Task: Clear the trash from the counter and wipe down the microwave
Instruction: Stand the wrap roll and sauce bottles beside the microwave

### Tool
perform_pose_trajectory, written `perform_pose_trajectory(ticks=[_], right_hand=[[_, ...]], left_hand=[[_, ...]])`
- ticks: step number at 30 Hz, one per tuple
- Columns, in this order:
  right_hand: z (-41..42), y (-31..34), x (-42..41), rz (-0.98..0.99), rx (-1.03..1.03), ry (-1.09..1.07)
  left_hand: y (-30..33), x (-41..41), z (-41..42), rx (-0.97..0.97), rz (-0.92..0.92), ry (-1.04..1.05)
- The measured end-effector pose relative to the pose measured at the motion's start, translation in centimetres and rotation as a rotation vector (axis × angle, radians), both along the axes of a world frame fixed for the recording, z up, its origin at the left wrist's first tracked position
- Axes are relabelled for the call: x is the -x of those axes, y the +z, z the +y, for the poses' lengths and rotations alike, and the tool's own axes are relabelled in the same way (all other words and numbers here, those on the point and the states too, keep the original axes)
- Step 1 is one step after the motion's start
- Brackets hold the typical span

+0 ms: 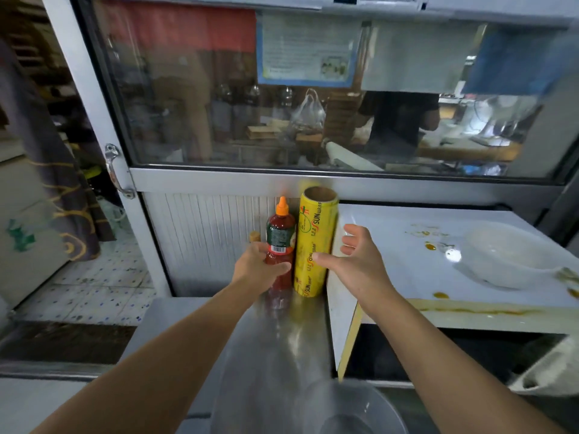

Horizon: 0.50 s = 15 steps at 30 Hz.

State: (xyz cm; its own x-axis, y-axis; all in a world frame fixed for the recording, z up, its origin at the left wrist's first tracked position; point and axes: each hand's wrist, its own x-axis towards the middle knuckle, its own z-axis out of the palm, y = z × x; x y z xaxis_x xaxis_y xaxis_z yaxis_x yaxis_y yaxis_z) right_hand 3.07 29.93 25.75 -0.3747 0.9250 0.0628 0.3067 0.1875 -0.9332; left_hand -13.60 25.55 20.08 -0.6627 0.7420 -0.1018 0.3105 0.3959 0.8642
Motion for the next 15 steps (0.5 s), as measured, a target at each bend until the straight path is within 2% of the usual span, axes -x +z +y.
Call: perform_pose_trajectory(ticks=[9,15], right_hand=[[1.2,2.2,-9.3,0.078,-0.006,-0.051],[2.8,3.2,-15.6,0.072,-0.038,-0.15]], left_hand=[[4.3,-8.2,0.2,-0.065,0.055,0.007],[5.9,-13.8,1.9,-0.108,0.076,-0.077]])
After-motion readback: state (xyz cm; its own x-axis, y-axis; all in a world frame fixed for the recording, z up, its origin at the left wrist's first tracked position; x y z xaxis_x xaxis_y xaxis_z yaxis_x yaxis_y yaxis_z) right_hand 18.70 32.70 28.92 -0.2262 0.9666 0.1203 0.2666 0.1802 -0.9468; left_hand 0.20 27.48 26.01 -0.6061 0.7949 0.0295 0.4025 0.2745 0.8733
